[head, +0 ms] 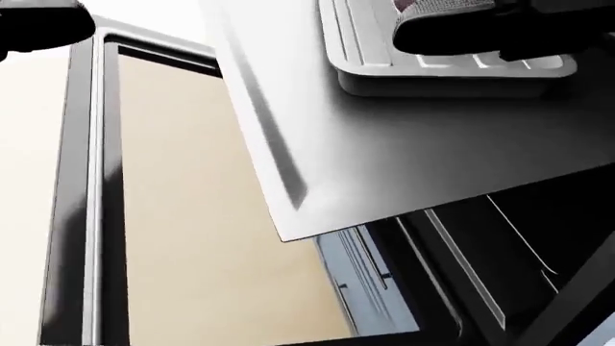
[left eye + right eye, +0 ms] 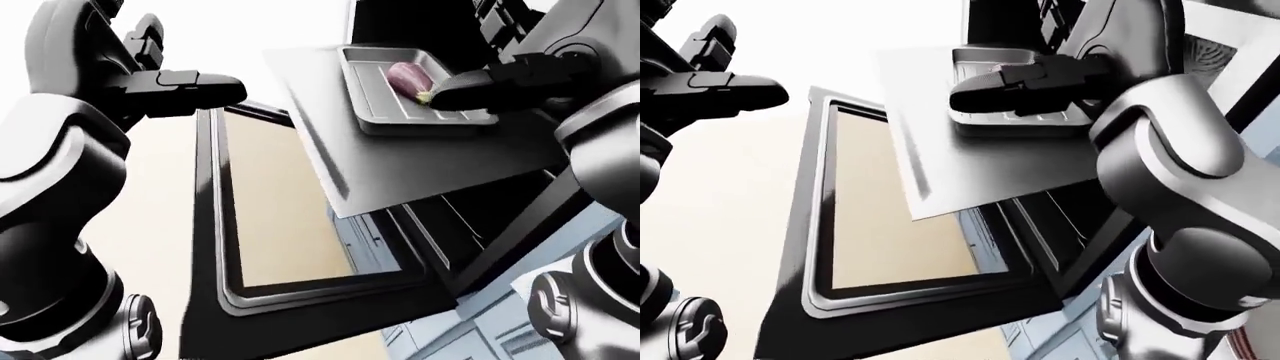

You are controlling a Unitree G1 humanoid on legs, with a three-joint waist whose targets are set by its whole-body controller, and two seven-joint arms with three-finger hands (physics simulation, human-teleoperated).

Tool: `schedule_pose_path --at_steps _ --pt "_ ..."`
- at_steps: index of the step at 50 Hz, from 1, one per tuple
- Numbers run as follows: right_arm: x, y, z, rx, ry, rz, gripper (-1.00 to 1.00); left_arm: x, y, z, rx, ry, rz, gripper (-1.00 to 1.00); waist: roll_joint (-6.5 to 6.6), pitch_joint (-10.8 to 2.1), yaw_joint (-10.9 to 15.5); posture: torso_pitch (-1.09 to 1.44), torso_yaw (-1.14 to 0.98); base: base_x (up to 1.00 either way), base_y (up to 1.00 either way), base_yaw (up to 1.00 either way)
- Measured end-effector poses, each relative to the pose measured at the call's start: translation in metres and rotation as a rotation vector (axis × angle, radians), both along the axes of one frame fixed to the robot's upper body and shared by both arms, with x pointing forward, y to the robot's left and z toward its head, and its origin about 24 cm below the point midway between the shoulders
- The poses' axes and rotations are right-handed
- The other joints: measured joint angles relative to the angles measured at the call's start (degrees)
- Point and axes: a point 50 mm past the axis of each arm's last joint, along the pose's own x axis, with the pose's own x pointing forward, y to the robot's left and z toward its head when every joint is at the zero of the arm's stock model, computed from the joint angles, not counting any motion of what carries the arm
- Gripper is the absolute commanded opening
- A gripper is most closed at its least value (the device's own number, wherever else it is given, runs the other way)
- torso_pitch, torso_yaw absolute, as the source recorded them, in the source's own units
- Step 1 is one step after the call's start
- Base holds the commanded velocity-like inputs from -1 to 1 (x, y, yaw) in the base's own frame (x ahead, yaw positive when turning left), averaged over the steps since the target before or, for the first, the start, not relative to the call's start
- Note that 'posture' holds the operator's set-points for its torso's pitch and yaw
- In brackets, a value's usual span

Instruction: Pick the eggplant from the top rack in the oven and place it on the plate on the counter.

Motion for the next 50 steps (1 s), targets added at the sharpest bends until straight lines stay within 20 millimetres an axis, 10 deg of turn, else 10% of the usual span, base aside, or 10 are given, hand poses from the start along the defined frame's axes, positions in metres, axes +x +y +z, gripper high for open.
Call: schedule_pose_path --at_steps 4,20,28,50 --pt "0.001 0.001 0.001 -0.007 -0.007 0.003 1.0 0.002 0.001 0.001 0.0 -0.002 0.004 1.0 -3.85 1.02 0.3 0.0 0.0 0.03 -0.07 0.01" --pt "0.003 0.002 0.002 -0.023 -0.011 0.005 1.0 -0.003 0.003 0.006 -0.004 -0.045 0.007 1.0 2.31 -0.04 -1.1 0.0 0.0 0.0 0.0 0.67" --pt "0.012 -0.016 0.006 -0.04 0.051 -0.105 1.0 0.005 -0.001 -0.004 0.014 0.034 -0.011 1.0 -1.17 2.4 -1.8 0.0 0.0 0.0 0.0 0.0" --pt "0.036 -0.032 0.01 -0.086 0.161 -0.262 1.0 0.008 -0.001 -0.008 0.026 0.039 -0.029 1.0 -0.02 -1.63 -1.6 -0.12 0.0 0.0 0.0 0.0"
